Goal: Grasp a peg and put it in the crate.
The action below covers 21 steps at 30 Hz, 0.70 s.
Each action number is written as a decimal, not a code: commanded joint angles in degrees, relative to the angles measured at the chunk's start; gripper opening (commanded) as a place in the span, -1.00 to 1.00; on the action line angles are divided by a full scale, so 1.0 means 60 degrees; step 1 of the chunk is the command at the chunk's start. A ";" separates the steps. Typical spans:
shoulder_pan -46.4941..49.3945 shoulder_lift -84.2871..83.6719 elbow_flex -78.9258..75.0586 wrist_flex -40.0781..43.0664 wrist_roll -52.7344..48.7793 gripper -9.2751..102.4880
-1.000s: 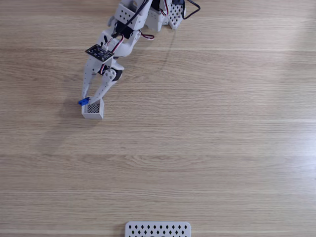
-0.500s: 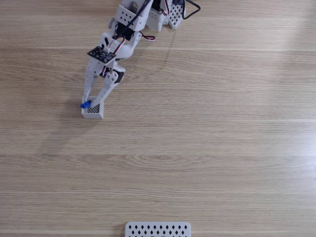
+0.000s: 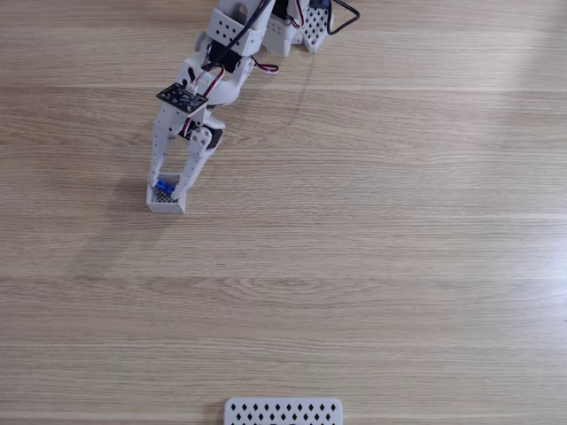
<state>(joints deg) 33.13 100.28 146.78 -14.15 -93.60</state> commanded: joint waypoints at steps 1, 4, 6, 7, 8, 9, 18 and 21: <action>0.0088 0.0454 -0.0879 -0.0176 0.0059 -0.54; 0.0044 0.0645 -0.0850 -0.0161 0.0088 -0.61; 0.0029 0.0718 -0.0850 -0.0161 0.0088 -0.70; 0.0029 0.0732 -0.0850 -0.0132 0.0029 -0.77; 0.0029 0.0762 -0.0850 -0.0059 0.0015 -0.85; 0.0015 0.0806 -0.0879 0.0059 0.0000 -0.89; -0.0059 0.1963 -0.0864 0.1758 -0.0059 -0.85; -0.0176 0.2373 -0.0864 0.2271 -0.0044 -0.85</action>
<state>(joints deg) 33.13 107.58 146.78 -2.55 -93.60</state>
